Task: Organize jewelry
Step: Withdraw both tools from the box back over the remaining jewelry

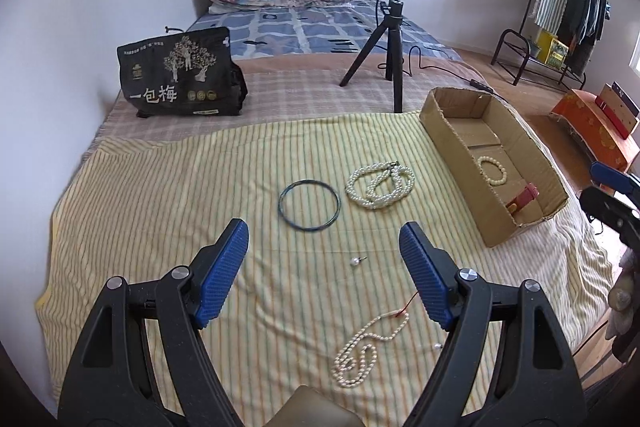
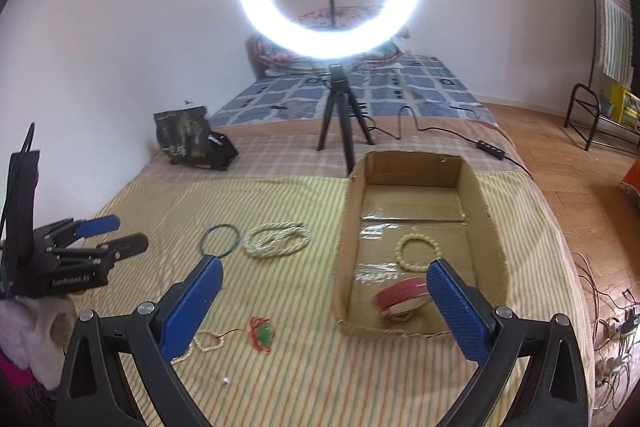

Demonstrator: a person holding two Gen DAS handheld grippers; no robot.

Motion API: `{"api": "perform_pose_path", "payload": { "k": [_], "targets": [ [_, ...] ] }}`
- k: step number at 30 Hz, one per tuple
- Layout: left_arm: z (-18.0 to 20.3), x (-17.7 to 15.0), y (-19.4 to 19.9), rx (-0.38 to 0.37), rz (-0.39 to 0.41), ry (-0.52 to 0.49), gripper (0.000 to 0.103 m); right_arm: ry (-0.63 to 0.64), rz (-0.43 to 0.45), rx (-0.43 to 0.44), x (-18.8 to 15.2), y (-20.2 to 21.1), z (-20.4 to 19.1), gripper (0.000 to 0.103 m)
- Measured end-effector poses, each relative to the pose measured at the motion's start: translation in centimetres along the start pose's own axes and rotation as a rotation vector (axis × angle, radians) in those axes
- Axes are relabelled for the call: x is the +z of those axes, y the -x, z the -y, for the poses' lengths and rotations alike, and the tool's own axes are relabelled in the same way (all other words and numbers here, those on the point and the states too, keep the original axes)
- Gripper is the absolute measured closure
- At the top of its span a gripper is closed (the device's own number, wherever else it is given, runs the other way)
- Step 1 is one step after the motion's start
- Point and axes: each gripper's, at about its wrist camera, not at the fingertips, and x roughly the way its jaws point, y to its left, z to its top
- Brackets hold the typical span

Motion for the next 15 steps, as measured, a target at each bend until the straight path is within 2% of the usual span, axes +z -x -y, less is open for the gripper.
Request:
{"api": "perform_pose_path", "payload": {
  "k": [7, 15],
  "targets": [
    [-2.8, -1.0, -0.8, 0.003, -0.044, 0.042, 0.023, 0.040, -0.054, 0.044, -1.8, -1.1, -2.2, 0.001],
    [-4.8, -2.3, -2.2, 0.033, -0.097, 0.057, 0.023, 0.100, -0.165, 0.082, -4.1, -3.8, -3.7, 0.015]
  ]
}}
